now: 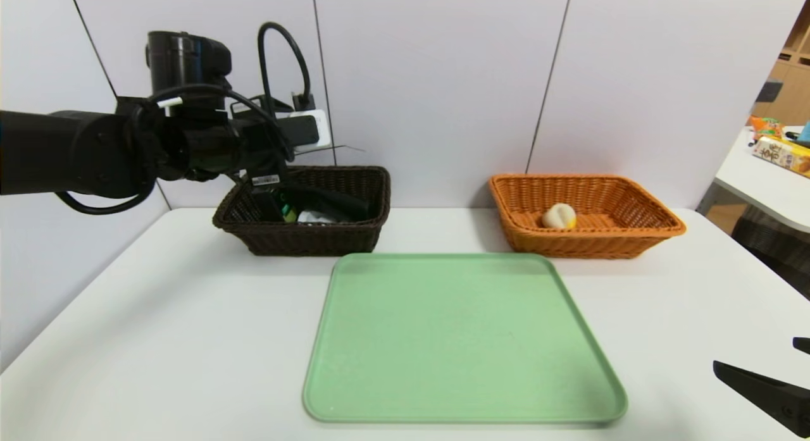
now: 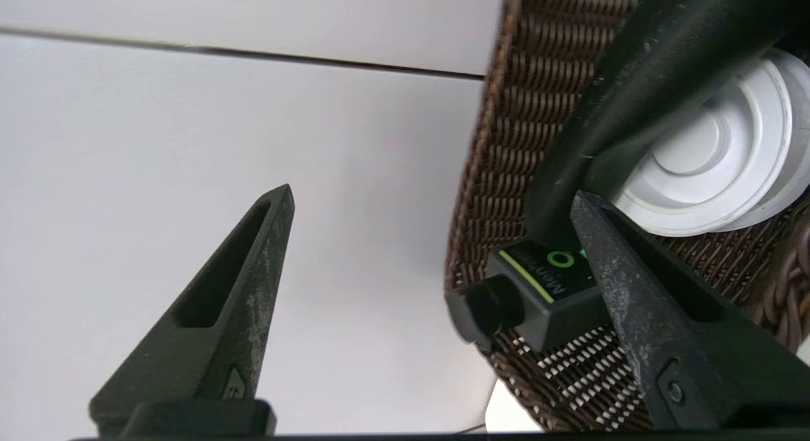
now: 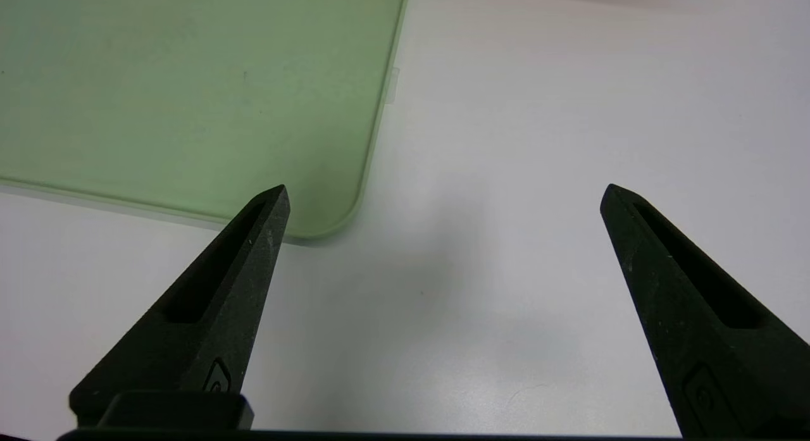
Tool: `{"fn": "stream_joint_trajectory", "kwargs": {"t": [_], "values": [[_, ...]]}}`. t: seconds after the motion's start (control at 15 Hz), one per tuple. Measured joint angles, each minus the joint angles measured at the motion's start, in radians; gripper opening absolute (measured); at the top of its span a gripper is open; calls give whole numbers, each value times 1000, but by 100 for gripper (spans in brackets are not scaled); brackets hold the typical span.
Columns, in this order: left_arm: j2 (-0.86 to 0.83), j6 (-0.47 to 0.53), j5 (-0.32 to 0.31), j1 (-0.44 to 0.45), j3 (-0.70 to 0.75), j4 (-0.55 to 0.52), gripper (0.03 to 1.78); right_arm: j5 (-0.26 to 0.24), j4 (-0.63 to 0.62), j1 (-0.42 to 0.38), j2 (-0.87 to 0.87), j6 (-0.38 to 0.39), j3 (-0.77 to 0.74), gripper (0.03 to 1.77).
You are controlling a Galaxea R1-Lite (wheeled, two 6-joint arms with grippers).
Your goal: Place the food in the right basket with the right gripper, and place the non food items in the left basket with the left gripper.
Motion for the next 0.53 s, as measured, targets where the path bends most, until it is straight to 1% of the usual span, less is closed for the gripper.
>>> {"fn": "stream_joint_trajectory", "kwargs": {"t": [0.07, 0.2, 0.33, 0.53], "values": [[-24, -23, 3, -1, -4, 23, 158, -2, -1, 0, 0, 0, 0, 170], [-71, -117, 5, -7, -14, 58, 161, -5, -2, 0, 0, -1, -2, 170], [-106, -240, 2, -20, -33, 61, 163, -8, -2, 0, -1, -5, -13, 170], [-139, -431, 5, -49, -122, 70, 166, -11, -4, -1, -11, -23, -34, 170]]}}
